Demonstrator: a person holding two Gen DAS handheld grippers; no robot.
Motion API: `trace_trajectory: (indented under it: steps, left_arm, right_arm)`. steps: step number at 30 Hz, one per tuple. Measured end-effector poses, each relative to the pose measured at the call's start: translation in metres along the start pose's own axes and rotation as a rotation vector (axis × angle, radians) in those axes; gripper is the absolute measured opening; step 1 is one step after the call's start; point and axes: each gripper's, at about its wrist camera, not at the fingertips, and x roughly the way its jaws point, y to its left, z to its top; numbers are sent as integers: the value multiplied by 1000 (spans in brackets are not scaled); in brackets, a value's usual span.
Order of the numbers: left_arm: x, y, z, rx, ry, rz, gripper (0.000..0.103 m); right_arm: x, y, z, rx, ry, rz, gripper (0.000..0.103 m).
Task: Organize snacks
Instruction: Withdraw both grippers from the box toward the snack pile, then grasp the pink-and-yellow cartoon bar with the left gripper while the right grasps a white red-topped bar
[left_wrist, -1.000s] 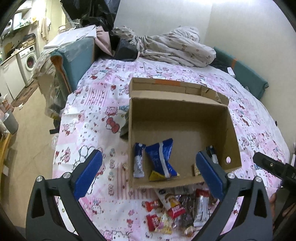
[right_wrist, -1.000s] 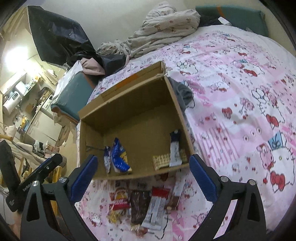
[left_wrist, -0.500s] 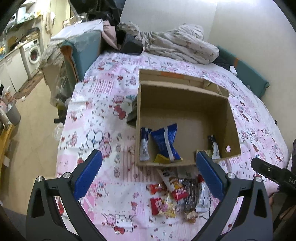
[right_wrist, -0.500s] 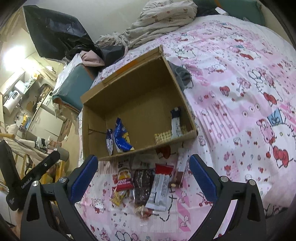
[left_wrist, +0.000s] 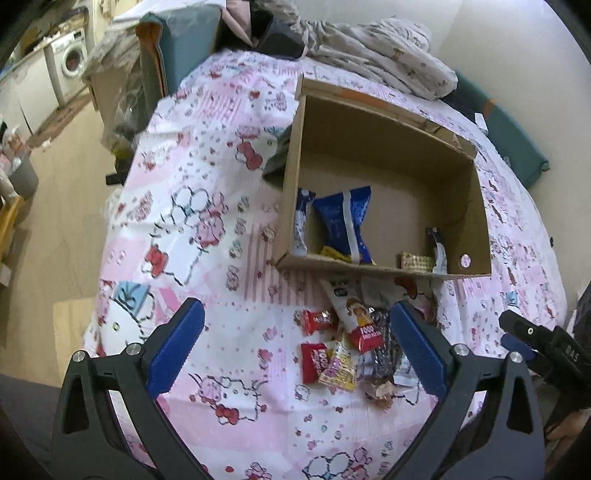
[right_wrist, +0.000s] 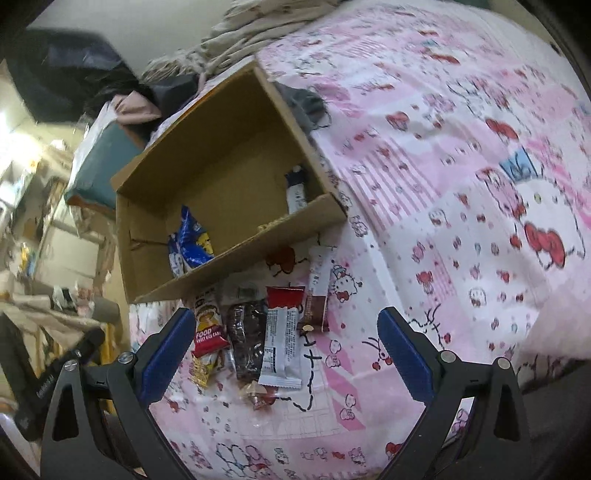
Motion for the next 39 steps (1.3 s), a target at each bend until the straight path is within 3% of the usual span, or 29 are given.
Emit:
trace_trajectory:
  steps: [5, 10, 13, 17, 19, 23, 27, 31, 39]
  left_arm:
    - [16, -7, -6, 27, 73, -15, 93]
    - [53, -22, -21, 80, 232, -50, 60]
    - [82, -48, -36, 202, 329, -65, 55]
    - [102, -78, -52, 382, 358, -26, 45]
    - [106, -80, -54, 404, 366, -14, 23]
    - [95, -76, -56, 371, 397, -47, 22]
    - [60, -62, -60, 313, 398, -82, 22]
    - [31, -43, -58, 252, 349, -84, 22]
    - [13, -6, -44, 85, 242, -4, 22]
  right_arm:
    - [1, -6, 1, 37, 6, 7, 101]
    - [5, -6, 1, 43, 19, 0, 101]
    - [8, -4, 0, 38, 23, -5, 101]
    - [9, -2, 1, 16, 25, -12, 101]
    - [7, -2, 1, 12, 22, -13, 101]
    - [6, -5, 2, 23, 17, -13, 101]
    - [4, -10, 4, 54, 16, 4, 101]
    - [14, -16, 5, 97, 66, 17, 99]
    - [64, 8, -10, -9, 271, -17, 60]
